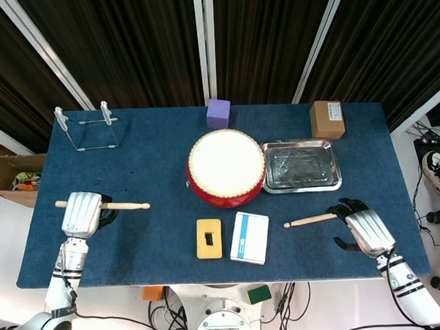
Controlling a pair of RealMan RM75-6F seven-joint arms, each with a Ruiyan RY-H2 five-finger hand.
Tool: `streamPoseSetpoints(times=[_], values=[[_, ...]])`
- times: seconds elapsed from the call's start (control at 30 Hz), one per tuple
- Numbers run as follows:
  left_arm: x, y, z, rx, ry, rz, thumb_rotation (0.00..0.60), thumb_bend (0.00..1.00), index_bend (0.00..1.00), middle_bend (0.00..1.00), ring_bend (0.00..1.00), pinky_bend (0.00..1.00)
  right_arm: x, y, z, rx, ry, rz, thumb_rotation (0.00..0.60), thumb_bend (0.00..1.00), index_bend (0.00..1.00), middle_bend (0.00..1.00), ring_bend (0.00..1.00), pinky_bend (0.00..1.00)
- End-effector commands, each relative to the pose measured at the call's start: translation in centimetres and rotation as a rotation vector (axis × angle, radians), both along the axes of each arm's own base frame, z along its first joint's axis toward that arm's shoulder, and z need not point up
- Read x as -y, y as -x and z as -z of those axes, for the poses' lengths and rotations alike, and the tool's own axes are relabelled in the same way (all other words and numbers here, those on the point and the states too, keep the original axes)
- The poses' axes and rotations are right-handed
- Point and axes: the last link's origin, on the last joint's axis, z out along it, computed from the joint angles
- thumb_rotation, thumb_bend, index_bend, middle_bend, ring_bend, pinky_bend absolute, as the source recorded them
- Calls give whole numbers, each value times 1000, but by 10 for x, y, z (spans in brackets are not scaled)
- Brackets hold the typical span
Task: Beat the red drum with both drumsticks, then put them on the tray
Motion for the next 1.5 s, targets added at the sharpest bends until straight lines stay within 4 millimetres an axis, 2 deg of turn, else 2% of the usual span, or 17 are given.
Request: streamPoseSetpoints(times=[0.03, 0.23, 0.47, 0.83, 1.03, 1.2, 1.3, 1.5], values=[[-8, -11, 5, 6, 18, 13, 600, 312, 1000, 1000, 1000, 1000, 10, -8, 25, -39, -31, -19, 600, 227, 338, 336, 136, 257], [-14, -19, 8, 28, 22, 19, 600, 337, 1000, 1000, 1000, 1000, 21, -20, 55, -102, -55, -63, 600, 288, 364, 286, 57, 201], [-12, -12, 8, 60, 26, -13, 600, 338, 1000, 1000, 1000, 1000, 33, -23, 82, -225, -44, -125, 600, 310, 414, 285, 54, 196], [-7, 4, 8, 104, 28, -63, 600, 337, 1000, 1000, 1000, 1000, 37, -14, 98, -309, -19, -144, 600, 337, 455, 287, 54, 196], [-6, 8, 7, 114, 26, -72, 600, 338, 1000, 1000, 1000, 1000, 36, -9, 105, -315, -23, -147, 600, 360, 521, 301, 56, 196], [-6, 10, 6, 122, 21, -78, 600, 338, 1000, 1000, 1000, 1000, 35, -10, 104, -279, -2, -164, 600, 385, 602, 337, 67, 196], [-5, 12, 4, 125, 17, -82, 600, 338, 1000, 1000, 1000, 1000, 32, -14, 98, -217, 19, -165, 600, 417, 633, 359, 78, 197], [-2, 18, -2, 147, 0, -104, 600, 338, 1000, 1000, 1000, 1000, 26, -21, 71, 106, 43, -87, 600, 455, 681, 411, 155, 227]])
